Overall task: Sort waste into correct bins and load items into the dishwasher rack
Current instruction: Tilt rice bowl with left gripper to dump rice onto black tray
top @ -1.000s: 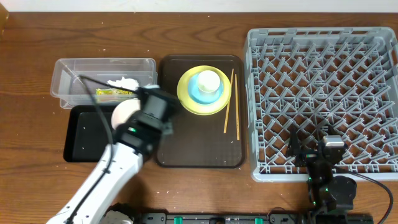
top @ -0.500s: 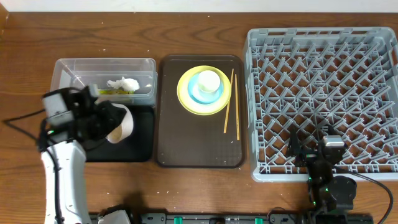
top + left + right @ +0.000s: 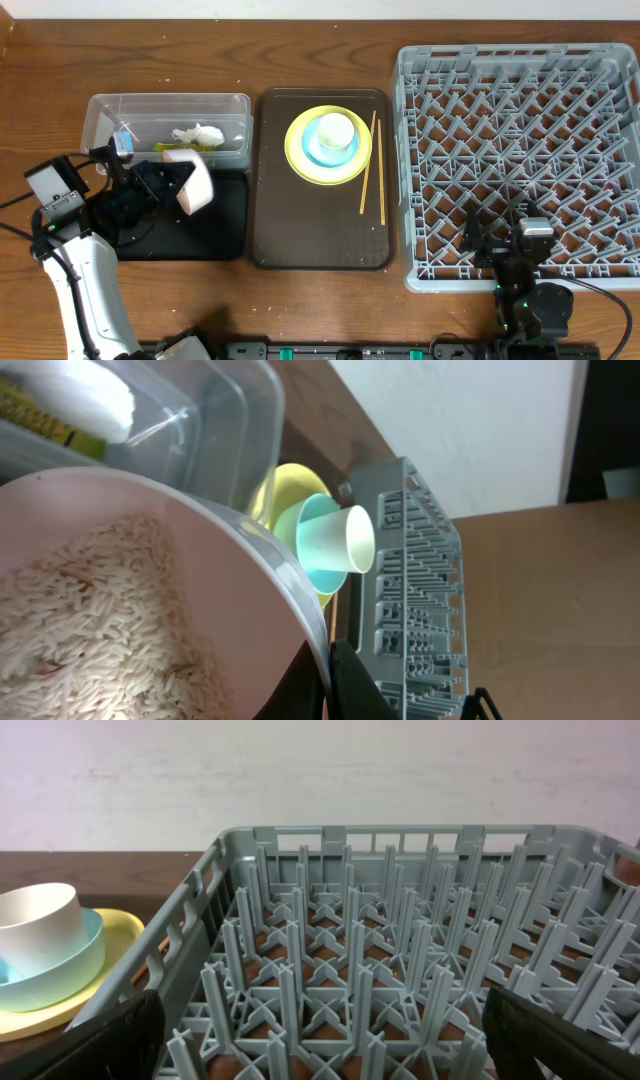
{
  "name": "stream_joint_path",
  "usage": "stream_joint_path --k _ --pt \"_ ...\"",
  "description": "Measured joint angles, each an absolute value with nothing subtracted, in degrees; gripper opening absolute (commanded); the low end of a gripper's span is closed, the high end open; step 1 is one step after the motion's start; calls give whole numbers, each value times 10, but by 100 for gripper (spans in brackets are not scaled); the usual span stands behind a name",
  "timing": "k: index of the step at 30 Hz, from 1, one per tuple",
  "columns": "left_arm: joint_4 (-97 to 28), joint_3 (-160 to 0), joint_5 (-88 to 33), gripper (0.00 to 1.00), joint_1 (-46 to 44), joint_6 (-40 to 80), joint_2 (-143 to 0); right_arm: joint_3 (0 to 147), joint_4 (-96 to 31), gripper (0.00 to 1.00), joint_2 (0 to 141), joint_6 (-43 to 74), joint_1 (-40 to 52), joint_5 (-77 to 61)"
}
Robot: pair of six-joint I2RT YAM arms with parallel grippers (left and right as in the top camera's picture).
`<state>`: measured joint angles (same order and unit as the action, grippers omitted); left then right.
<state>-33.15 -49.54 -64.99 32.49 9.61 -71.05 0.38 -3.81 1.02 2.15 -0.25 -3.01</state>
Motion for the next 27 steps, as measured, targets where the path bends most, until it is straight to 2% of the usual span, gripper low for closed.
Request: stream_joint_path --k 12,22,27 --pt "-293 -478 -672 6 335 88 -718 4 -38 99 10 22 -3 -30" --pt "-280 -464 -766 7 428 87 -782 4 -38 99 10 22 -3 -30" --pt "-280 -464 -811 6 439 86 -836 4 -38 99 10 22 -3 -30"
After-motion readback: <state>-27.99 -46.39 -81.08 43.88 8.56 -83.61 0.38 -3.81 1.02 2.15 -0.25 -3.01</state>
